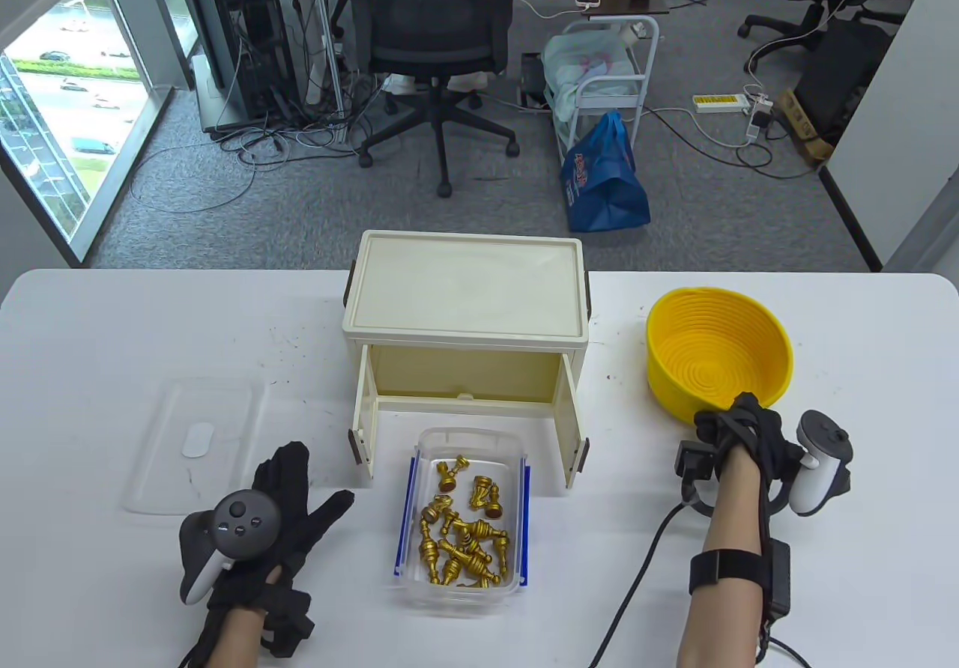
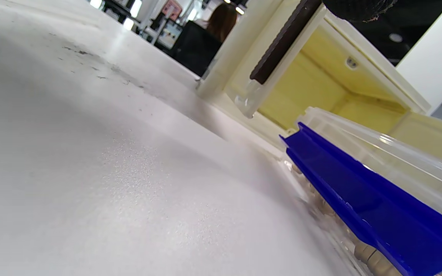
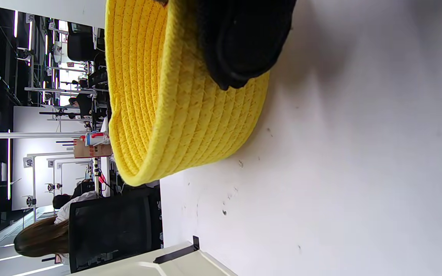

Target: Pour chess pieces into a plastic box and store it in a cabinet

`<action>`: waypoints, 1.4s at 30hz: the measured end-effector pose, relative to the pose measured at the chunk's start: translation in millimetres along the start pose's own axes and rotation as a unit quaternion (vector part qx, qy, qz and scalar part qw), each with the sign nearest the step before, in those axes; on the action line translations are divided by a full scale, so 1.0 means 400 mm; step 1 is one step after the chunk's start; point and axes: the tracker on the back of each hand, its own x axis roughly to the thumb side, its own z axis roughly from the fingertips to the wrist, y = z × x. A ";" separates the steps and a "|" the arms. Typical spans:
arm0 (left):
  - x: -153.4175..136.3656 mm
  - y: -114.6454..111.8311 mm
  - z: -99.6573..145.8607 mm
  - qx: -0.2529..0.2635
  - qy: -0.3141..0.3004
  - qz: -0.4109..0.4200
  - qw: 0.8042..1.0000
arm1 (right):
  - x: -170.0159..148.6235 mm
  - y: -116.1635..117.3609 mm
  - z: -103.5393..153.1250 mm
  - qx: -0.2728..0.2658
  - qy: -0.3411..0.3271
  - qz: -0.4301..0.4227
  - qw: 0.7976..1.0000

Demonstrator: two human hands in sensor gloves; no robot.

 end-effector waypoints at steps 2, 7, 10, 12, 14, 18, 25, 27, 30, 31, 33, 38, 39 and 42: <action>0.000 0.001 0.000 -0.001 0.001 -0.002 1.000 | -0.001 -0.001 -0.004 0.006 0.003 -0.016 1.000; -0.005 0.006 0.001 0.001 0.005 0.004 1.000 | -0.001 -0.001 0.000 0.021 -0.002 -0.027 0.999; -0.007 0.006 0.001 0.003 0.005 0.003 1.000 | -0.002 -0.002 0.005 0.018 -0.006 -0.022 1.000; -0.008 0.006 0.000 0.002 0.003 0.004 1.000 | -0.002 -0.005 0.011 0.024 -0.009 -0.006 1.000; -0.009 0.007 0.001 0.004 0.002 0.005 1.000 | 0.001 -0.013 0.026 0.044 -0.006 0.007 0.999; -0.008 0.006 0.002 0.003 -0.004 0.014 1.000 | 0.018 -0.022 0.074 0.039 -0.018 0.017 0.999; 0.004 0.021 0.015 0.016 -0.022 0.026 0.999 | 0.108 -0.030 0.205 0.015 -0.099 0.090 0.991; 0.007 0.024 0.018 0.017 -0.027 0.038 0.999 | 0.147 -0.023 0.259 0.005 -0.140 0.138 0.980; 0.011 0.024 0.020 0.016 -0.033 0.042 0.998 | 0.185 -0.005 0.325 0.010 -0.212 0.200 0.957; 0.012 0.024 0.021 0.016 -0.035 0.043 0.998 | 0.194 0.004 0.348 0.015 -0.239 0.222 0.945; 0.015 0.023 0.022 0.015 -0.039 0.044 0.998 | 0.202 0.028 0.401 0.029 -0.287 0.280 0.916; 0.016 0.021 0.023 0.014 -0.046 0.048 0.998 | 0.176 0.085 0.489 0.070 -0.361 0.376 0.851; 0.016 0.020 0.023 0.014 -0.047 0.048 0.998 | 0.167 0.095 0.501 0.075 -0.369 0.389 0.841; 0.019 0.018 0.024 0.012 -0.050 0.046 0.998 | 0.130 0.127 0.535 0.088 -0.393 0.435 0.805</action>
